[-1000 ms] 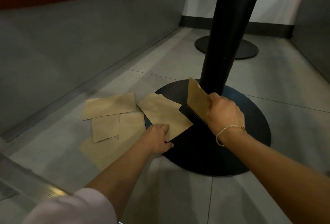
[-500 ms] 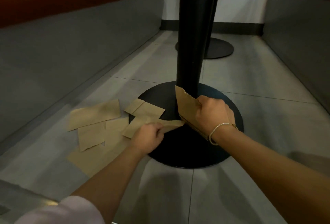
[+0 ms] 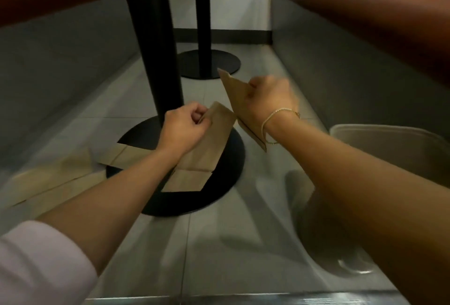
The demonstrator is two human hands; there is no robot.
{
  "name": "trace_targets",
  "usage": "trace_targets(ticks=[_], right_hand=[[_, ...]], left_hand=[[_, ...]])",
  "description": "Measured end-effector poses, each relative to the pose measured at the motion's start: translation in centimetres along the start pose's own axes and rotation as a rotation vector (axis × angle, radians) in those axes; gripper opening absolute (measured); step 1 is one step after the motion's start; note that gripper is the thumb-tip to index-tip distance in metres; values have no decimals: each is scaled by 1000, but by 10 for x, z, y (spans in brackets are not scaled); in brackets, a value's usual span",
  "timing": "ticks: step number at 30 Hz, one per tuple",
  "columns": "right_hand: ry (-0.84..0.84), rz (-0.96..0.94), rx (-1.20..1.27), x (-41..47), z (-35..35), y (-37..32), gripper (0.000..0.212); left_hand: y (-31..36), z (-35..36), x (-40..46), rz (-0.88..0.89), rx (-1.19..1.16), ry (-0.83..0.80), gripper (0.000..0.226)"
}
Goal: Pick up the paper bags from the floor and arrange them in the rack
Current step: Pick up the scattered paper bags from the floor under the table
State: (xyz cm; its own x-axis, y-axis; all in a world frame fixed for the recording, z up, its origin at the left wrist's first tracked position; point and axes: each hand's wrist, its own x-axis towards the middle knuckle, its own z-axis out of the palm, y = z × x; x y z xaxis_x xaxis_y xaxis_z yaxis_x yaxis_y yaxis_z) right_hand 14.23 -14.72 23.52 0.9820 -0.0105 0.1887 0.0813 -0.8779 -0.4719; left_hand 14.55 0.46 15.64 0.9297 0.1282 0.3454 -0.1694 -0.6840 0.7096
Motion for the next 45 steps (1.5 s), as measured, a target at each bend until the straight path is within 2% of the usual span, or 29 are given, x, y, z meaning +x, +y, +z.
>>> trace_targets(ticks=[4,8,10,13,14,16,18,20,22,23,24,27,28,31,33,38,42,45], right_hand=[[181,6,77,-1,-65,21,17],[352,34,10,-8,-127,53,24],[404,85,-19,-17,-153,67,21],[493,169,-26,-32,-187,82,9],[525,192,-28,-36,-198,86,10],[563,233,-61,-43,-215,91,25],[494,286,-161,-48,-223,96,34],[328,358,-239,-54,-223,99,39],[170,391,-251,-60,-216,97,40],[146,382,-242,-62,-214,96,41],[152,364,-209,-62,-213,94,45],[239,237,-143,-62,-218,86,76],[269,180,-171,-62,-221,83,77],[289,76,-276,-59,-227,78,45],[223,89,-312,-59,-230,78,31],[77,227,-392,-49,-222,98,34],[-50,299,-484,-48,-196,115,24],[-98,289,-475,-47,-172,112,23]], left_hand=[[55,6,15,35,0,77,8],[99,15,27,97,-65,145,5],[116,17,33,125,-128,163,4],[145,14,41,152,-240,190,26],[156,11,44,156,-268,208,28],[176,6,46,161,-330,231,27],[194,3,47,180,-391,234,24],[212,3,44,205,-436,226,24],[228,2,37,226,-467,185,25],[235,3,33,247,-491,143,24],[240,4,30,272,-524,88,23],[253,6,21,320,-591,-97,20],[257,7,19,329,-607,-153,20],[262,13,11,336,-666,-274,19],[263,18,6,327,-663,-317,18],[251,27,7,276,-513,-343,18],[218,28,9,186,-435,-294,14],[183,27,8,99,-400,-262,13]])
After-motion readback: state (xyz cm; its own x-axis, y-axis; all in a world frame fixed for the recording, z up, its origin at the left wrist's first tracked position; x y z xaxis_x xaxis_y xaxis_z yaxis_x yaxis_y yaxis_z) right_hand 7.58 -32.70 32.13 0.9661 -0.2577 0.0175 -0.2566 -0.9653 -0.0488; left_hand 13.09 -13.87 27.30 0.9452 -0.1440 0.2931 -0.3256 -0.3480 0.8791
